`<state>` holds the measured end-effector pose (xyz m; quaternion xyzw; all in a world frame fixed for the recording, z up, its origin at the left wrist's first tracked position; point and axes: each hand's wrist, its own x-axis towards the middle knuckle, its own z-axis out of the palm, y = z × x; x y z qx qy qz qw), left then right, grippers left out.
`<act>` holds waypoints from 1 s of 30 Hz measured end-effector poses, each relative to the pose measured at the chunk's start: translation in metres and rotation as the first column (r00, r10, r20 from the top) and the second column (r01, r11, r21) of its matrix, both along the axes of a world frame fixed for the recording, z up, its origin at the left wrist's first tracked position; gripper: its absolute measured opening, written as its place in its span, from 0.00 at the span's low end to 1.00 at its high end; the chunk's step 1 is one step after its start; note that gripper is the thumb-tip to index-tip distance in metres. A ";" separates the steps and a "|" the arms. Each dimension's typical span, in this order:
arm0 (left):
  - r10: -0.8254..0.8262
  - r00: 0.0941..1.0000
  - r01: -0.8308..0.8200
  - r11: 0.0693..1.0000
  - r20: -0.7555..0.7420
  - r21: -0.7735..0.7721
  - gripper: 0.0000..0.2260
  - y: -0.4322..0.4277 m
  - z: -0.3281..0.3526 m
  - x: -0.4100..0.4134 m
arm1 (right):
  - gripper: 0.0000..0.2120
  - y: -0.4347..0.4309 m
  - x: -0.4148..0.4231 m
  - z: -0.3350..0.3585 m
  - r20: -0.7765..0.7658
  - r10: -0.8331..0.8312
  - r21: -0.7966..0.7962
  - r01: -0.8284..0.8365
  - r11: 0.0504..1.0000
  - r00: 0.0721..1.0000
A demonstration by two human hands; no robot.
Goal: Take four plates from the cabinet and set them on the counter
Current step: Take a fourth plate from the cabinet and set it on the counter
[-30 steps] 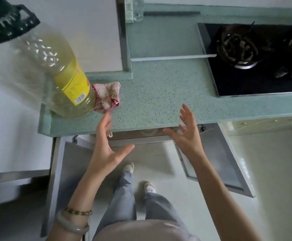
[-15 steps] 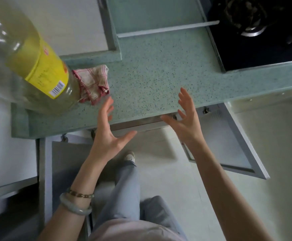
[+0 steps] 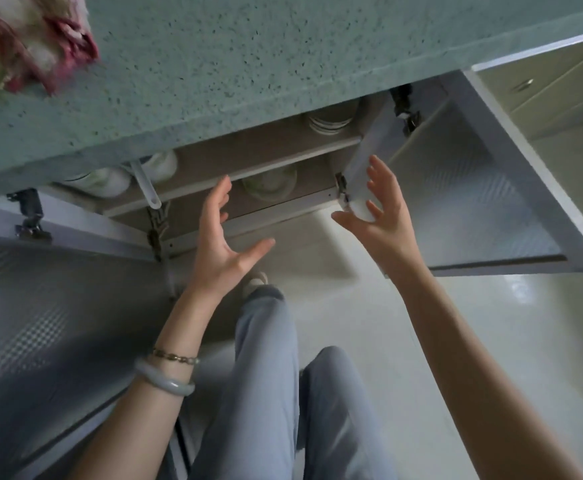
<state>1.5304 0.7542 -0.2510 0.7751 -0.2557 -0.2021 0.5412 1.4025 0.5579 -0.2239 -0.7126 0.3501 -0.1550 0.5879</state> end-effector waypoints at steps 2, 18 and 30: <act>-0.028 1.000 0.028 0.999 -0.011 0.026 0.41 -0.007 -0.043 0.008 | 0.39 -0.009 0.006 -0.038 0.006 -0.003 -0.010 0.003 1.000 1.000; -0.189 0.982 0.186 0.978 0.018 0.095 0.39 -0.047 -0.385 0.117 | 0.31 -0.094 0.097 -0.371 -0.076 0.047 -0.198 -0.061 0.978 0.996; -0.163 0.981 0.129 0.950 0.101 0.283 0.36 -0.085 -0.518 0.216 | 0.19 -0.116 0.167 -0.502 -0.087 -0.106 0.173 0.120 0.978 0.991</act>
